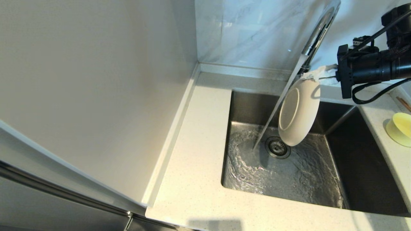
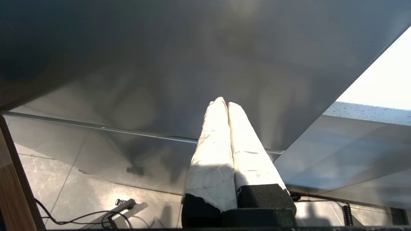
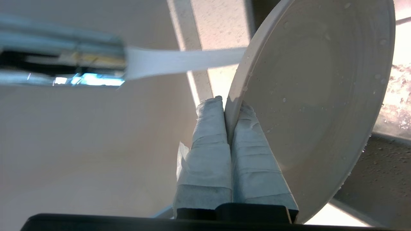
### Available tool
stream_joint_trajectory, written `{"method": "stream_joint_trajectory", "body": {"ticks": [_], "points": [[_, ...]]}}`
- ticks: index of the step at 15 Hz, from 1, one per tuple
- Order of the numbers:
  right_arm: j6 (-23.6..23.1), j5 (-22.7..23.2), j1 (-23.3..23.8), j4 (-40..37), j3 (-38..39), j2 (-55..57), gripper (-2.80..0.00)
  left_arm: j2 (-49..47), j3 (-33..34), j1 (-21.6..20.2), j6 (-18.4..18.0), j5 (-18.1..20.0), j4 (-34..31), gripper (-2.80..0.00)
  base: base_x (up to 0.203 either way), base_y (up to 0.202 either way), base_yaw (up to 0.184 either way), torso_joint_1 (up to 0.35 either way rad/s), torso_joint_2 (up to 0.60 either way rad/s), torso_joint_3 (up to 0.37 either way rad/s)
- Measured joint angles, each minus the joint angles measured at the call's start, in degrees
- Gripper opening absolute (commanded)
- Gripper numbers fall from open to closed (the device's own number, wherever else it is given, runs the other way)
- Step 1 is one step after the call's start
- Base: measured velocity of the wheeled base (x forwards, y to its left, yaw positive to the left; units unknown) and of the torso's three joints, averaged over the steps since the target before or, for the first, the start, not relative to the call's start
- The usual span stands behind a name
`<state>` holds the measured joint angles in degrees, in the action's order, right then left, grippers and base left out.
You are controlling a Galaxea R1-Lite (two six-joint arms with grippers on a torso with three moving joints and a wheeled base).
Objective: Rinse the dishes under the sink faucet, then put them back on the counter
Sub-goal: Place the plate on the table
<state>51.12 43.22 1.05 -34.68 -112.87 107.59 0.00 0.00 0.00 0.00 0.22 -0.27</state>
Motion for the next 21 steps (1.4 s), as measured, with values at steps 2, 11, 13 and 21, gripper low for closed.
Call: {"method": "stream_joint_trajectory", "body": {"ticks": [2, 11, 13, 21], "points": [[0.1, -0.6, 0.0, 0.4, 0.0, 0.5, -2.8, 0.0, 0.0, 0.0, 0.0, 0.0, 0.0, -2.8, 0.0, 0.0, 0.0, 0.0, 0.0, 0.0], [1.1, 0.8, 0.4, 2.2, -0.1, -0.8, -2.8, 0.0, 0.0, 0.0, 0.0, 0.0, 0.0, -2.8, 0.0, 0.0, 0.0, 0.0, 0.0, 0.0], [2.4, 2.3, 0.4, 2.1, 0.0, -1.4, -2.8, 0.0, 0.0, 0.0, 0.0, 0.0, 0.0, -2.8, 0.0, 0.0, 0.0, 0.0, 0.0, 0.0], [3.6, 4.7, 0.3, -1.7, 0.4, -2.8, -2.8, 0.0, 0.0, 0.0, 0.0, 0.0, 0.0, -2.8, 0.0, 0.0, 0.0, 0.0, 0.0, 0.0]]}}
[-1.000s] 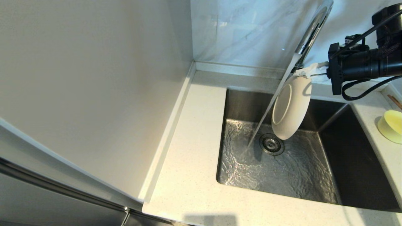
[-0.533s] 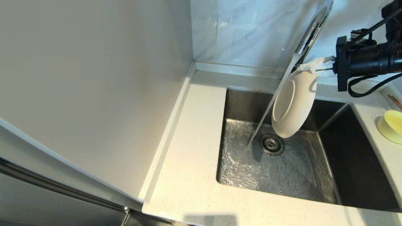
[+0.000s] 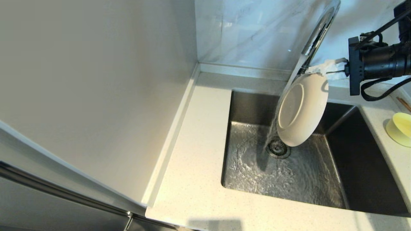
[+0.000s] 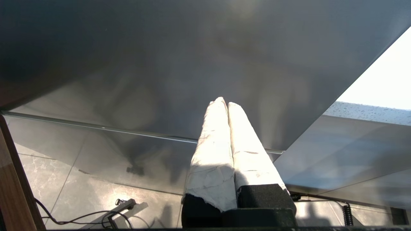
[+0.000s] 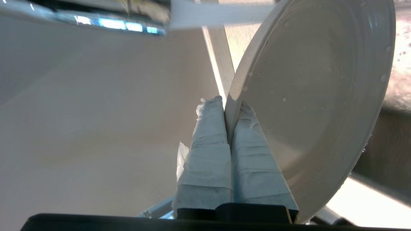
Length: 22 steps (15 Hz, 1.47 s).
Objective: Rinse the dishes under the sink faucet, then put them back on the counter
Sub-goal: Place the plate on the table
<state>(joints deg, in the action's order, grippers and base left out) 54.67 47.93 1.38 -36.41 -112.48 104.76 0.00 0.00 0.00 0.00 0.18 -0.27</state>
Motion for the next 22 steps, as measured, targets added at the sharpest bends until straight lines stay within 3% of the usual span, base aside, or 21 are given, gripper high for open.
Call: {"method": "stream_joint_trajectory", "body": {"ticks": [7, 10, 13, 14, 16, 22], "points": [[-1.5, 4.0, 0.0, -1.6, 0.9, -3.9, -2.8, 0.0, 0.0, 0.0, 0.0, 0.0, 0.0, -2.8, 0.0, 0.0, 0.0, 0.0, 0.0, 0.0], [-9.4, 5.0, -0.1, -4.7, 6.1, -9.7, -2.8, 0.0, 0.0, 0.0, 0.0, 0.0, 0.0, -2.8, 0.0, 0.0, 0.0, 0.0, 0.0, 0.0], [-22.7, 3.8, -0.1, -7.3, 16.6, -19.5, -2.8, 0.0, 0.0, 0.0, 0.0, 0.0, 0.0, -2.8, 0.0, 0.0, 0.0, 0.0, 0.0, 0.0], [-27.0, 1.5, -0.2, -8.4, 18.8, -22.6, -2.8, 0.0, 0.0, 0.0, 0.0, 0.0, 0.0, -2.8, 0.0, 0.0, 0.0, 0.0, 0.0, 0.0], [-35.5, -7.6, -0.3, -12.2, 21.0, -27.2, -2.8, 0.0, 0.0, 0.0, 0.0, 0.0, 0.0, -2.8, 0.0, 0.0, 0.0, 0.0, 0.0, 0.0], [-56.7, -42.3, -0.4, -17.8, 24.2, -33.8, -2.8, 0.0, 0.0, 0.0, 0.0, 0.0, 0.0, -2.8, 0.0, 0.0, 0.0, 0.0, 0.0, 0.0]]}}
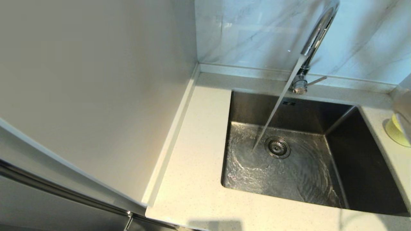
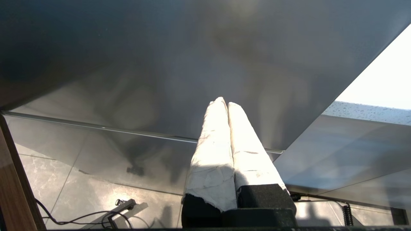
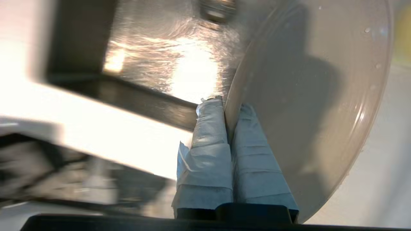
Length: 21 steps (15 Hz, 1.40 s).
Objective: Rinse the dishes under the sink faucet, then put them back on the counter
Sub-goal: Place the plate on the table
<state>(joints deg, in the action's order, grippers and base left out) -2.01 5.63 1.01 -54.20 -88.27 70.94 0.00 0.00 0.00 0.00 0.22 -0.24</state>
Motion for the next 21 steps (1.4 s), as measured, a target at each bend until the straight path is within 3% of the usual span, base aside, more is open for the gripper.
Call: {"method": "stream_joint_trajectory", "body": {"ticks": [2, 5, 7, 8, 10, 13, 15, 16, 18, 21], "points": [[-3.4, -8.3, 0.0, 0.1, 6.5, -2.8, -2.8, 0.0, 0.0, 0.0, 0.0, 0.0, 0.0, -2.8, 0.0, 0.0, 0.0, 0.0, 0.0, 0.0], [-4.7, -4.6, -0.3, -0.3, 22.3, -10.1, -2.8, 0.0, 0.0, 0.0, 0.0, 0.0, 0.0, -2.8, 0.0, 0.0, 0.0, 0.0, 0.0, 0.0], [-4.2, 0.6, -0.3, -0.4, 26.8, -14.6, -2.8, 0.0, 0.0, 0.0, 0.0, 0.0, 0.0, -2.8, 0.0, 0.0, 0.0, 0.0, 0.0, 0.0], [-3.2, 3.6, -0.4, -0.7, 26.0, -15.5, -2.8, 0.0, 0.0, 0.0, 0.0, 0.0, 0.0, -2.8, 0.0, 0.0, 0.0, 0.0, 0.0, 0.0], [0.4, 10.1, -0.5, -2.3, 17.1, -15.5, -2.8, 0.0, 0.0, 0.0, 0.0, 0.0, 0.0, -2.8, 0.0, 0.0, 0.0, 0.0, 0.0, 0.0], [9.2, 20.1, -0.5, -8.0, -6.9, -12.4, -2.8, 0.0, 0.0, 0.0, 0.0, 0.0, 0.0, -2.8, 0.0, 0.0, 0.0, 0.0, 0.0, 0.0], [13.1, 22.7, -0.5, -12.5, -17.5, -10.2, -2.8, 0.0, 0.0, 0.0, 0.0, 0.0, 0.0, -2.8, 0.0, 0.0, 0.0, 0.0, 0.0, 0.0], [12.4, 21.7, -0.4, -14.2, -19.9, -9.3, -2.8, 0.0, 0.0, 0.0, 0.0, 0.0, 0.0, -2.8, 0.0, 0.0, 0.0, 0.0, 0.0, 0.0], [9.4, 18.1, -0.4, -16.0, -17.8, -8.5, -2.8, 0.0, 0.0, 0.0, 0.0, 0.0, 0.0, -2.8, 0.0, 0.0, 0.0, 0.0, 0.0, 0.0], [4.5, 13.0, -0.3, -14.7, -1.7, -9.0, -2.8, 0.0, 0.0, 0.0, 0.0, 0.0, 0.0, -2.8, 0.0, 0.0, 0.0, 0.0, 0.0, 0.0]]}}
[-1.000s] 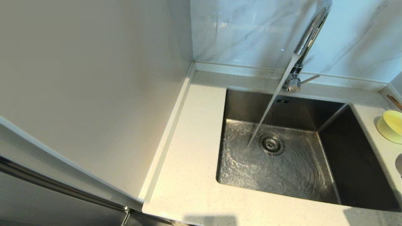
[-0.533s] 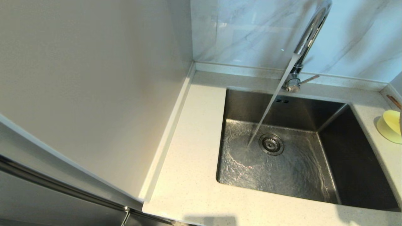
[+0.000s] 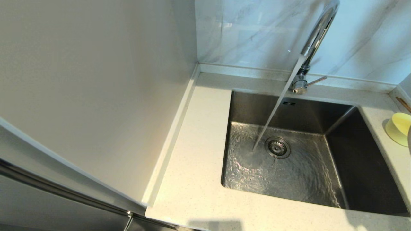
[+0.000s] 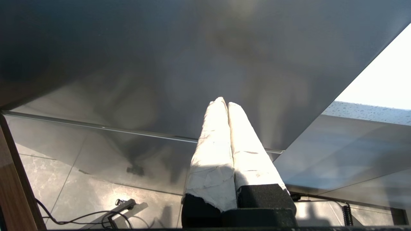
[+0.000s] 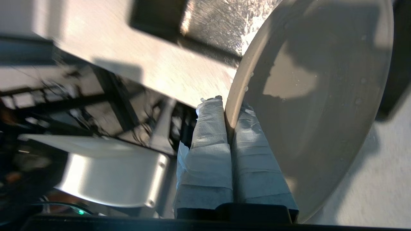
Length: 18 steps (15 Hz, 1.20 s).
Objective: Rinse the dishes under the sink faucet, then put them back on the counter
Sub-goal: Place the plate on the table
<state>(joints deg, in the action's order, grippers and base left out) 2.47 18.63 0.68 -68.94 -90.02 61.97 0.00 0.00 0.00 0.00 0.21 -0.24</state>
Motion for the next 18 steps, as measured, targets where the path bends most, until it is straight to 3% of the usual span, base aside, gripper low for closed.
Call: {"method": "stream_joint_trajectory", "body": {"ticks": [4, 8, 10, 16, 18], "points": [[-3.4, -8.5, 0.0, 9.6, 20.4, -3.6, -2.8, 0.0, 0.0, 0.0, 0.0, 0.0, 0.0, -2.8, 0.0, 0.0, 0.0, 0.0, 0.0, 0.0], [-10.6, -19.3, 0.6, 21.7, 31.4, -7.7, -2.8, 0.0, 0.0, 0.0, 0.0, 0.0, 0.0, -2.8, 0.0, 0.0, 0.0, 0.0, 0.0, 0.0], [-11.6, -21.8, 1.1, 25.6, 35.0, -9.4, -2.8, 0.0, 0.0, 0.0, 0.0, 0.0, 0.0, -2.8, 0.0, 0.0, 0.0, 0.0, 0.0, 0.0], [-11.4, -23.3, 2.3, 25.8, 42.7, -12.4, -2.8, 0.0, 0.0, 0.0, 0.0, 0.0, 0.0, -2.8, 0.0, 0.0, 0.0, 0.0, 0.0, 0.0], [-11.3, -26.5, 2.4, 26.2, 45.2, -12.5, -2.8, 0.0, 0.0, 0.0, 0.0, 0.0, 0.0, -2.8, 0.0, 0.0, 0.0, 0.0, 0.0, 0.0]]}}
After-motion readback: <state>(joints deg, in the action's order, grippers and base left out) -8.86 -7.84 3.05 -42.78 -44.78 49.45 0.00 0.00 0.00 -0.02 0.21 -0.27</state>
